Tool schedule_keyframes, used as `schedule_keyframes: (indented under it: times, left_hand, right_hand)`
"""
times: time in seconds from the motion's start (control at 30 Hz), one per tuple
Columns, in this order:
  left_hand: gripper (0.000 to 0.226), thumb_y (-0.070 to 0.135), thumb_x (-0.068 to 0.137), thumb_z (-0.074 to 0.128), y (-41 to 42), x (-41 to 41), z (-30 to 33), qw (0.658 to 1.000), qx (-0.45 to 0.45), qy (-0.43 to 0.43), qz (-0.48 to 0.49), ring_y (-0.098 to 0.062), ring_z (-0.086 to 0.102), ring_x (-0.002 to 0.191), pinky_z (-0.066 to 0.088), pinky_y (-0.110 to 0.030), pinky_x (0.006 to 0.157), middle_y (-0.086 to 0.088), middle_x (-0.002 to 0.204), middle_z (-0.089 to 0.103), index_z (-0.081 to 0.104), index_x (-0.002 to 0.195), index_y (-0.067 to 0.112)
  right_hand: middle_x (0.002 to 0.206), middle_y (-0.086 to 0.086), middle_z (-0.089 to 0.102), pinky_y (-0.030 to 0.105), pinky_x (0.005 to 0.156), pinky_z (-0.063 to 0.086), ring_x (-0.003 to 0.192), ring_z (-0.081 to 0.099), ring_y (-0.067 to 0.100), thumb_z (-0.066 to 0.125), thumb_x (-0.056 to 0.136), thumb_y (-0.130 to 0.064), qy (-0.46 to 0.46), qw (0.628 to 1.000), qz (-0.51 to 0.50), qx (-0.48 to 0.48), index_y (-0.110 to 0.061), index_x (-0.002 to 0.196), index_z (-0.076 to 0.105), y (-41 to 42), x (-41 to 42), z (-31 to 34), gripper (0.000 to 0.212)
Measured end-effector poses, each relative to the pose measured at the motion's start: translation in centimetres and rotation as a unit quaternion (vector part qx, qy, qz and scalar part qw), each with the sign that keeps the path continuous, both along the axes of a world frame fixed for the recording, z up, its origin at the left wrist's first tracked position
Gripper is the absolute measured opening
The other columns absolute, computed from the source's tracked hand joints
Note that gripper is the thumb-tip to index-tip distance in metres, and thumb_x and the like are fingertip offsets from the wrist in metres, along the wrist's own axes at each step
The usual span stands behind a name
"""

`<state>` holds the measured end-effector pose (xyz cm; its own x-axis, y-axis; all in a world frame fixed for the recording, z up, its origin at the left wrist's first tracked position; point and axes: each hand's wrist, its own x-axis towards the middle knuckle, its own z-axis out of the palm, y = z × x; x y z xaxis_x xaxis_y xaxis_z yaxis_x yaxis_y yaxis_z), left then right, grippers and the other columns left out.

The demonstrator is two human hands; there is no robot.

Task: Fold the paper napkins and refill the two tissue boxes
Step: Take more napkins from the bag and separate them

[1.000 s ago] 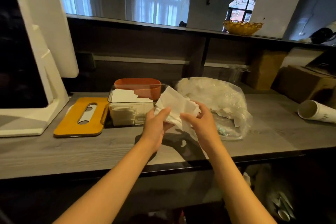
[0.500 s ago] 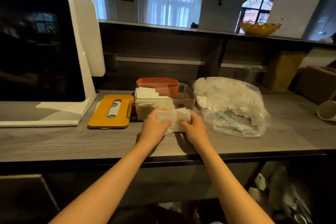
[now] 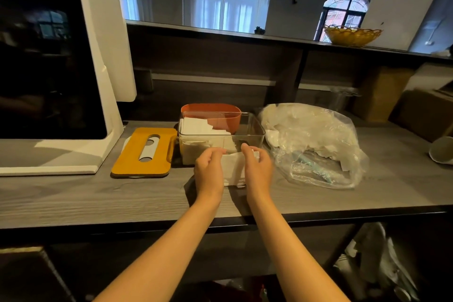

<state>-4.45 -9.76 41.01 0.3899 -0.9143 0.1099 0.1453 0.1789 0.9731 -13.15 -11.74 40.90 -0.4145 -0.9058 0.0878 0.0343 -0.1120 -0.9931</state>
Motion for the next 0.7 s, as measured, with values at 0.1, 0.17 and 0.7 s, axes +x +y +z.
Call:
schedule_keyframes:
  times: [0.1, 0.17, 0.7]
  left_hand:
    - [0.019, 0.023, 0.1, 0.053, 0.04, -0.08, -0.02, 1.0, -0.004, 0.009, 0.008, -0.013, 0.063, 0.09, 0.049, -0.023, 0.07, 0.0, 0.095, 0.069, 0.071, 0.098, 0.015]
    - [0.02, 0.024, 0.102, 0.05, -0.09, -0.08, -0.23, 1.0, 0.004, -0.016, 0.014, -0.012, 0.062, 0.09, 0.048, -0.02, 0.067, 0.001, 0.096, 0.067, 0.069, 0.102, 0.016]
    - [0.021, 0.027, 0.106, 0.045, -0.24, -0.2, -0.84, 0.997, 0.003, -0.076, 0.017, -0.004, 0.056, 0.096, 0.04, -0.02, 0.071, 0.006, 0.103, 0.063, 0.064, 0.109, 0.019]
  right_hand:
    - [0.101, -0.002, 0.066, 0.026, 0.07, 0.049, 0.094, 0.063, 0.013, 0.066, 0.091, -0.033, 0.009, 1.0, -0.019, 0.009, -0.017, 0.107, 0.066, -0.32, -0.22, -0.39, 0.023]
    - [0.104, -0.001, 0.066, 0.03, 0.073, 0.051, 0.097, 0.062, 0.016, 0.062, 0.092, -0.029, 0.02, 0.999, -0.024, 0.02, -0.017, 0.11, 0.067, -0.45, -0.35, -0.64, 0.021]
    - [0.092, -0.01, 0.065, 0.023, 0.071, 0.045, 0.088, 0.058, 0.005, 0.061, 0.094, -0.023, 0.041, 0.999, -0.018, 0.002, -0.02, 0.096, 0.069, 0.16, -0.32, -0.46, 0.009]
